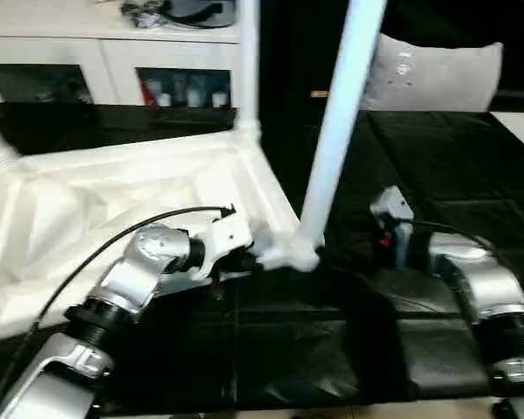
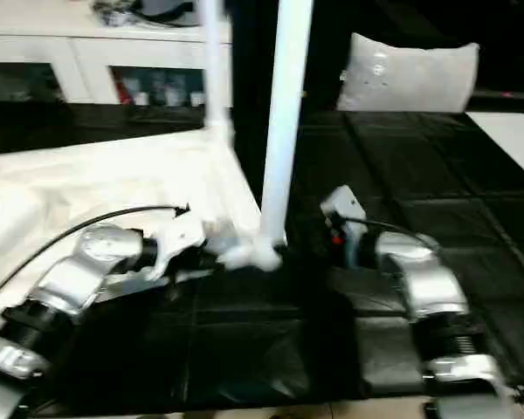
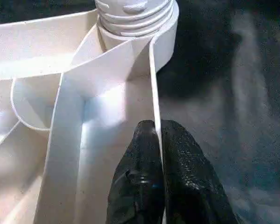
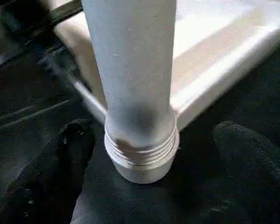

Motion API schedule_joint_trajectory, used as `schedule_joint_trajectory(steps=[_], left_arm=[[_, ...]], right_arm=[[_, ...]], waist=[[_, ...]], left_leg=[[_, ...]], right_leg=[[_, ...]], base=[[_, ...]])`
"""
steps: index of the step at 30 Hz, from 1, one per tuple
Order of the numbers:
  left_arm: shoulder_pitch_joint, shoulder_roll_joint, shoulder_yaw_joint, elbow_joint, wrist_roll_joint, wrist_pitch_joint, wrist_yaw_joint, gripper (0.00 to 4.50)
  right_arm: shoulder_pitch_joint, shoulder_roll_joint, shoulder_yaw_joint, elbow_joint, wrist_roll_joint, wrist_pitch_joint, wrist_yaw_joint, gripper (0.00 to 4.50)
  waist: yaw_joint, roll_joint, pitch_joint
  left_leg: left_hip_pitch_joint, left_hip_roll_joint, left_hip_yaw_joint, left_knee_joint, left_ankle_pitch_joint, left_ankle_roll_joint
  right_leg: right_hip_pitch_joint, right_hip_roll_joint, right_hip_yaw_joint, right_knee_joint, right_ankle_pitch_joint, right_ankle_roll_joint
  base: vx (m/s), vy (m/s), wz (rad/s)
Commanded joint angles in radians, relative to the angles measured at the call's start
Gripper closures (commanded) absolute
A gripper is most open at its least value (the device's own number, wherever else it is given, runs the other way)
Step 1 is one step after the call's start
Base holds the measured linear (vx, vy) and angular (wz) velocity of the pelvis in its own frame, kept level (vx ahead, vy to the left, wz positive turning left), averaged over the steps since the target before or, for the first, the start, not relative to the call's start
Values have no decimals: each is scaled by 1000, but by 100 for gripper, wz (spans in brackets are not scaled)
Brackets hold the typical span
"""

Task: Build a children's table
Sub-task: Rotate leg to tighten

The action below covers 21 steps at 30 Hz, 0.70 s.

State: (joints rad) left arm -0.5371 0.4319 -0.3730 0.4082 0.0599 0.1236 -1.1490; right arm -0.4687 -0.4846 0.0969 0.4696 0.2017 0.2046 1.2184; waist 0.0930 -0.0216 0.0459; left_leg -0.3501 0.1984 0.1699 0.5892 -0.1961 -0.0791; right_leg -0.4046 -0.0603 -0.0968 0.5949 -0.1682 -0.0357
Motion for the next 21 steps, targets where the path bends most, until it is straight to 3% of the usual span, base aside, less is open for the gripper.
schedule_joint_trajectory(steps=[1,7,8,9,19,20,21], left_arm=[[-12,9,-45,-16,13,-38,-62,450],[-17,46,-75,-8,-11,-99,-187,450],[-20,55,-85,-11,-10,-106,-207,450],[-20,55,-85,-12,-10,-106,-208,450],[-40,50,-95,-1,-16,-138,-255,450],[-40,49,-95,0,-17,-139,-255,450],[-40,48,-96,2,-18,-141,-255,450]], right_arm=[[2,-13,15,-29,11,-10,53,7],[-12,-25,49,-12,31,-3,159,79],[-11,-25,56,-16,39,2,180,86],[-11,-25,56,-16,39,2,181,91],[1,5,80,-31,57,13,227,181],[-1,7,80,-23,52,3,219,195],[-3,9,79,-16,51,0,213,195]], waist=[[3,3,-59],[21,4,-61],[22,-7,-60],[25,-1,-60],[29,-2,-62],[30,6,-63],[31,4,-63]], left_leg=[[3,38,-4,-63,-165,78],[6,42,-4,-63,-166,64],[5,42,-3,-64,-166,65],[4,42,-4,-64,-163,63],[4,41,-4,-63,-150,53],[5,41,-4,-63,-154,50],[4,41,-5,-63,-152,48]], right_leg=[[57,-84,56,-78,-304,-159],[56,-85,57,-71,-275,-174],[57,-84,57,-70,-271,-176],[58,-87,56,-68,-275,-175],[56,-87,57,-69,-290,-159],[56,-86,57,-71,-279,-163],[59,-86,57,-68,-267,-166]], base=[[0,0,0],[0,0,0],[0,0,0],[0,0,0],[0,0,0],[0,0,0],[0,0,0]])
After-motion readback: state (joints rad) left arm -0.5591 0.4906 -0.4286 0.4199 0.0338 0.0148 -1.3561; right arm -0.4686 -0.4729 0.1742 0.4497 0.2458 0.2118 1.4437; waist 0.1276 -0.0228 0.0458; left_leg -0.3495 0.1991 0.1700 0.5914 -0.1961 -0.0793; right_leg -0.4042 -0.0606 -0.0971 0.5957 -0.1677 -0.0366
